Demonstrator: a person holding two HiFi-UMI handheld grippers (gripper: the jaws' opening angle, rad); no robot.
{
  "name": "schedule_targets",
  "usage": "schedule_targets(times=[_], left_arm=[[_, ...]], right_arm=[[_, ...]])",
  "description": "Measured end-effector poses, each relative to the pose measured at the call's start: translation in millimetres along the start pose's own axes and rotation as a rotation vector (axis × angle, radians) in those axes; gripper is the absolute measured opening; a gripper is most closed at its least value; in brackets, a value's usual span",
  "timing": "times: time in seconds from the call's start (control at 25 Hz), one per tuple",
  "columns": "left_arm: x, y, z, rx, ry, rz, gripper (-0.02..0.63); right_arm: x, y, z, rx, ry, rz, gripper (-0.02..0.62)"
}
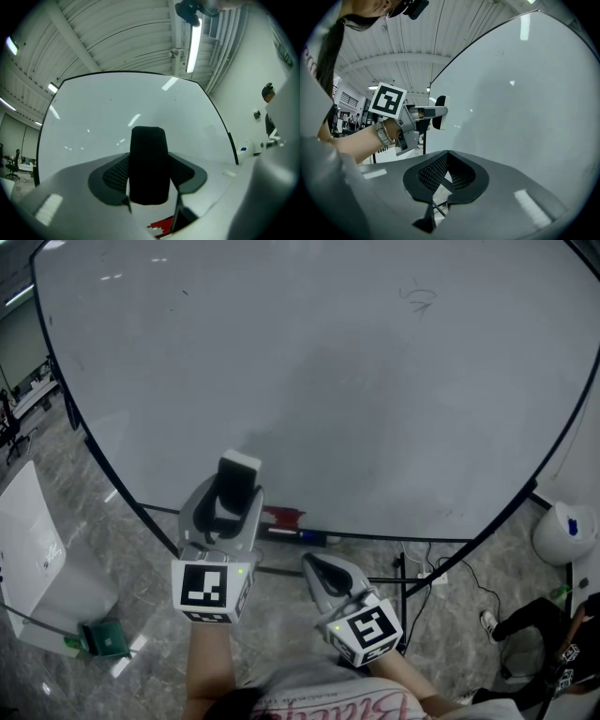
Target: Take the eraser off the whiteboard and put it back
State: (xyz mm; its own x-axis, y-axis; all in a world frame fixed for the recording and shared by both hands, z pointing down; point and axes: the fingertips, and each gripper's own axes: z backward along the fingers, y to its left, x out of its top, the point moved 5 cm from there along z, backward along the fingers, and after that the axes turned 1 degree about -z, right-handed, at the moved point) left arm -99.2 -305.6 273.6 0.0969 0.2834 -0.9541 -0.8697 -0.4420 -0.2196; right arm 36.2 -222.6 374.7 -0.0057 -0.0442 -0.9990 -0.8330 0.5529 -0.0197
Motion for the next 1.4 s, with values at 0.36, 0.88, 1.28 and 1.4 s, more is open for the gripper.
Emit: schedule_targets(times=[0.36,0.88,1.28,1.4], left_arm=[[25,30,-38,0.04,-0.009,-0.059,0.239],[44,45,-102,0.028,0.08,-0.196,0.239],[53,43,-127,0.02,0.094,-0.222,0.239],[52,44,-131,0.02,0.108,-0.226,0.241]], right_arm=[[1,-2,6,0.006,-0.003,0.01,0.002],[-2,-7,9,0.011,0.033,0.016,0.002],[-3,-11,11,0.001,0.028,0.01,0.002],[-4,-12,11,0.002,0.029,0.009,0.002]])
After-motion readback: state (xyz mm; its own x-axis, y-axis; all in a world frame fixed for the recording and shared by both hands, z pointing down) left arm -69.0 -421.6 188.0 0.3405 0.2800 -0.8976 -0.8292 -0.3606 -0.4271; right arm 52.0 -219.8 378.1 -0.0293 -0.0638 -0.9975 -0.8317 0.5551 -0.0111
